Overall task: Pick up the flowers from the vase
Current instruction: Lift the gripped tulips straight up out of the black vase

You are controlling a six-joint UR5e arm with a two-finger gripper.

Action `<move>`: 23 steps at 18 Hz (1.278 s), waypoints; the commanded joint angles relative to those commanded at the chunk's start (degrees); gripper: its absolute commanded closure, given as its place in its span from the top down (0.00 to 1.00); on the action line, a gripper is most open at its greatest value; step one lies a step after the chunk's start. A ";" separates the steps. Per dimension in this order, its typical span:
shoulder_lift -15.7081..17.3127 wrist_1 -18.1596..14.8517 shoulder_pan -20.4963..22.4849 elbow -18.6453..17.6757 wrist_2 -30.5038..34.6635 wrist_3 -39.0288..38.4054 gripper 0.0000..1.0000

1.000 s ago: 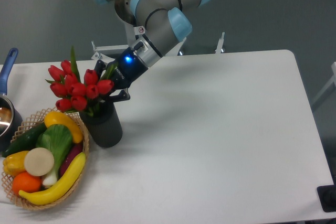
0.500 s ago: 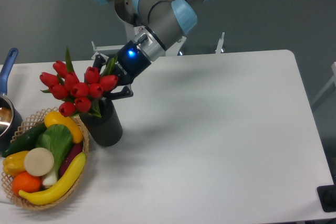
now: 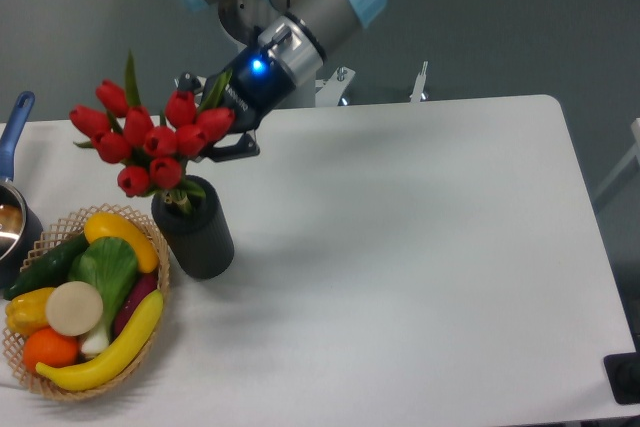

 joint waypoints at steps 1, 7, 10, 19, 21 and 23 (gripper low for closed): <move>0.00 0.00 0.26 0.79 0.00 -0.71 0.05; -0.09 0.00 1.23 3.78 -0.17 -4.23 0.05; -0.09 0.00 1.67 5.37 -0.26 -6.60 0.05; -0.61 0.09 3.95 8.97 -0.09 -7.49 0.05; -0.61 0.09 5.27 9.59 -0.09 -5.74 0.05; -0.79 0.09 6.67 10.29 0.09 -3.19 0.05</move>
